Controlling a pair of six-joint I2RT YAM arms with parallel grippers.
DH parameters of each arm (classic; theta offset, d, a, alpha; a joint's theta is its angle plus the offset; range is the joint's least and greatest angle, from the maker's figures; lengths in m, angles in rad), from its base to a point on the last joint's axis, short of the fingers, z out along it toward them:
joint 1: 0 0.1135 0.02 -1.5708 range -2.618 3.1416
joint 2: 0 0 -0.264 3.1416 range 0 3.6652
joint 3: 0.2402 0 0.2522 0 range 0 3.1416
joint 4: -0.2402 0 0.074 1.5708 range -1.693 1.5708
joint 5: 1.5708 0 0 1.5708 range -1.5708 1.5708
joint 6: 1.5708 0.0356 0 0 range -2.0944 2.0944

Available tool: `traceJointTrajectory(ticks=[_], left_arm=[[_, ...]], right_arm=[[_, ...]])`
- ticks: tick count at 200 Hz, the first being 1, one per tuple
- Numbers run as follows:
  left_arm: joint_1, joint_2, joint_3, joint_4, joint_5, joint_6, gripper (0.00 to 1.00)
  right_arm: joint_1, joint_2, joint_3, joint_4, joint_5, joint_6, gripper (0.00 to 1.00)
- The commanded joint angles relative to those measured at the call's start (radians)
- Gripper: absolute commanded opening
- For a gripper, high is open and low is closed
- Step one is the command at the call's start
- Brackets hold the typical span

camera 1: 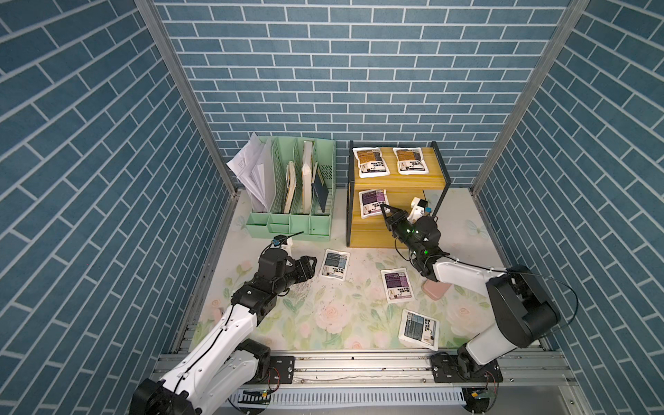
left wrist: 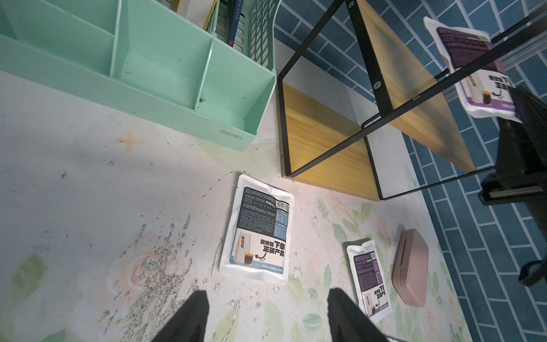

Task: Place the bagged coffee beans on the shelf by color
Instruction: Place the bagged coffee beans on the shelf.

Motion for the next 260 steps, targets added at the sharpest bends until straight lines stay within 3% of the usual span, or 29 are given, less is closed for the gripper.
traceJointTrajectory(ticks=[1, 88, 176, 184, 206, 222, 251, 260], left_arm=[[0.002, 0.002, 0.034, -0.012, -0.003, 0.03, 0.69], [0.002, 0.017, 0.042, -0.027, -0.013, 0.046, 0.69], [0.002, 0.014, 0.042, -0.032, -0.018, 0.051, 0.69], [0.002, 0.011, 0.042, -0.033, -0.018, 0.051, 0.69], [0.002, 0.005, 0.04, -0.036, -0.02, 0.051, 0.69], [0.002, -0.002, 0.039, -0.042, -0.025, 0.051, 0.69], [0.002, -0.005, 0.034, -0.044, -0.028, 0.052, 0.69], [0.002, -0.005, 0.035, -0.044, -0.027, 0.054, 0.69]], right_arm=[[-0.003, 0.058, 0.06, 0.063, -0.003, -0.01, 0.12], [0.013, 0.2, 0.231, -0.041, 0.048, -0.001, 0.16], [0.033, 0.183, 0.23, -0.086, 0.058, 0.01, 0.19], [0.034, 0.18, 0.23, -0.1, 0.058, 0.01, 0.25], [0.035, 0.155, 0.22, -0.146, 0.078, 0.01, 0.54], [0.036, 0.12, 0.211, -0.197, 0.105, 0.01, 0.63], [0.045, 0.054, 0.195, -0.348, 0.151, 0.068, 0.69], [0.051, 0.027, 0.181, -0.383, 0.169, 0.091, 0.79]])
